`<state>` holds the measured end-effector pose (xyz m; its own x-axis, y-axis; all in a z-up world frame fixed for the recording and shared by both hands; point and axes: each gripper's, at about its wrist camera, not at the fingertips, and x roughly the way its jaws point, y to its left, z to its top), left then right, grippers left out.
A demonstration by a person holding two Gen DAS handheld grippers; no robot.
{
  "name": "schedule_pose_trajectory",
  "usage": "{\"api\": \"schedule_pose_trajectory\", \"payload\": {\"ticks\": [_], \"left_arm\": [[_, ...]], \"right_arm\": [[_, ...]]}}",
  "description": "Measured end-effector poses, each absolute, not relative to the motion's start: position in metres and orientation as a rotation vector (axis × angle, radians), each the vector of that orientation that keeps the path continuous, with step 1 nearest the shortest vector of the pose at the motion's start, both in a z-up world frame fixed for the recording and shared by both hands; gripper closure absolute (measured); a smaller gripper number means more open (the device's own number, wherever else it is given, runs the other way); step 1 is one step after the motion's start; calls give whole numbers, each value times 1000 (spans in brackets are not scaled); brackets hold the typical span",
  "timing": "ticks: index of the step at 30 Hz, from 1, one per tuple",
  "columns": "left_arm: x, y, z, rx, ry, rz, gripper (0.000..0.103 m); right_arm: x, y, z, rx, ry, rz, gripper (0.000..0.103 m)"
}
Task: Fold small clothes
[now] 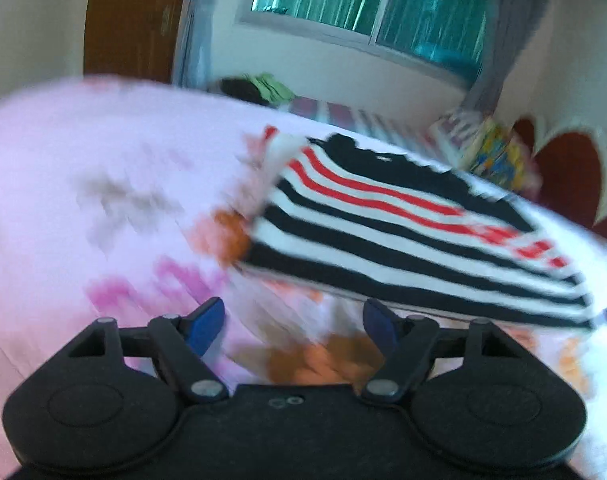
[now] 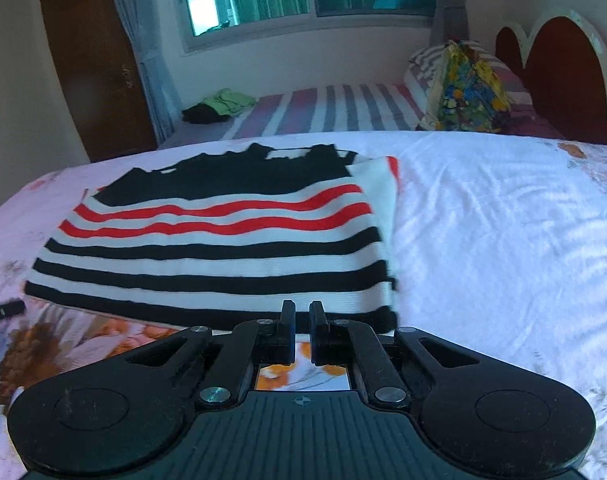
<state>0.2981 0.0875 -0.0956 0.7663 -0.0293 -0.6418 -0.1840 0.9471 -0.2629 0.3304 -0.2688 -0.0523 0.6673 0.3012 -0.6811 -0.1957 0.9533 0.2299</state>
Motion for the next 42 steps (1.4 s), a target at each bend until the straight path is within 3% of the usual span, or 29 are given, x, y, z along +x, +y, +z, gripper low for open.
{"api": "schedule_pose_trajectory", "payload": {"ticks": [1,7,14,17,19,24,28,32,35,42], "left_arm": [[297,88,-98,-383,692,70,45],[327,116,-125,-825,635,62,45],[365,129,-134,-913,586,104,47],[377,131,-138,-932,577,123,60],[383,136,-143,-966,583,149,79],[393,143,-138,-961,615,120,89],[373,154,-125,-1061,500,13,89],[368,164,-165,-1185,581,52,89],[371,164,-161,-1153,588,43,89],[390,120,-66,-861,517,-151,90]], "right_arm": [[331,-265,-51,159,789,295,98],[340,-246,-44,225,746,353,98],[374,-226,-45,257,706,372,98],[396,-208,-53,257,720,413,98],[409,-195,-61,247,732,433,98],[437,-164,-79,226,767,449,98],[443,-155,-85,241,759,501,98],[445,-149,-109,193,806,485,99],[445,-150,-107,182,814,484,99],[453,-166,-106,324,838,454,102]]}}
